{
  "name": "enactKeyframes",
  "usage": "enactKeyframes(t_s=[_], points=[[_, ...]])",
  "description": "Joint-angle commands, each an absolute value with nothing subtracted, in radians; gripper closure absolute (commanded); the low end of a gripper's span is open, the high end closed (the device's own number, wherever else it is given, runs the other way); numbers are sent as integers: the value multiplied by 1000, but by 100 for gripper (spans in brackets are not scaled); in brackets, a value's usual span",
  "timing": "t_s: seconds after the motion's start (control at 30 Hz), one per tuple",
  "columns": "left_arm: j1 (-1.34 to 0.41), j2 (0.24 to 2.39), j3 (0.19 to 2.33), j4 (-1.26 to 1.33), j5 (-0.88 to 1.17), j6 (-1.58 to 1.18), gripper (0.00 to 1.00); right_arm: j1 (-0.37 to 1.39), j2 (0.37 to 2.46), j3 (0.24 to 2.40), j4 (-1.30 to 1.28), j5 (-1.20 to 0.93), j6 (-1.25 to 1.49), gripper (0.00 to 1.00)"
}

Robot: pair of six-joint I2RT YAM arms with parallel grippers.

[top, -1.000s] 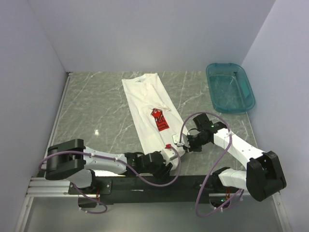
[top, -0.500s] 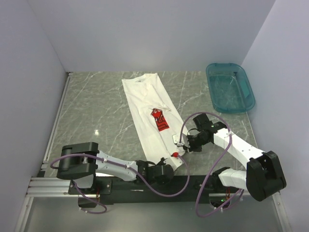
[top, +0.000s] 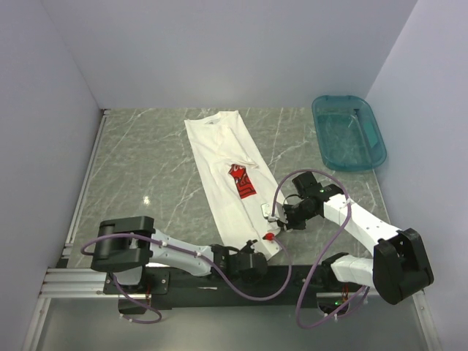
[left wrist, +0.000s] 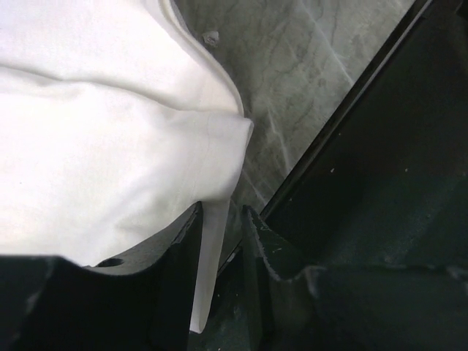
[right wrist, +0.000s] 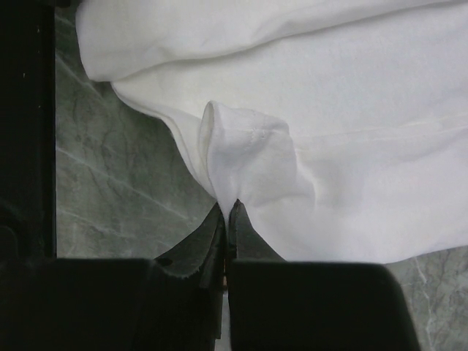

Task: Fold and stack the t-shirts
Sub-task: Fold the tshirt

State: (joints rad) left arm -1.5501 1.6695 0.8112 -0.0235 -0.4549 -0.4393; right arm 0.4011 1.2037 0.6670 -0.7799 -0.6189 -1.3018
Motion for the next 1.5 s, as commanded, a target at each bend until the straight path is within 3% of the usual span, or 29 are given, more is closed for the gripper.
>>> enactKeyframes(t_s=[0.0,0.17,0.27,0.47,0.93,1.27,1.47], points=[[-1571,1767,834,-159,-498,-451,67,394,1189,684,-793,-641,-1305,100],[-1600,1833,877,-216,-568,-474,79,396,1175,684,-798,-637,-1305,100],[-1614,1847,893,-242,-601,-489,99,394,1173,683,-799,-634,-1307,100],[-1617,1812,885,-244,-606,-494,99,393,1173,690,-801,-634,-1305,100],[-1510,1465,733,-43,-439,-453,100,393,1200,770,-819,-727,-1261,100],[-1287,1235,592,103,-247,-423,100,399,1298,899,-752,-765,-1129,100],[-1105,1242,578,153,-155,-387,100,419,1414,1015,-666,-703,-1007,100]])
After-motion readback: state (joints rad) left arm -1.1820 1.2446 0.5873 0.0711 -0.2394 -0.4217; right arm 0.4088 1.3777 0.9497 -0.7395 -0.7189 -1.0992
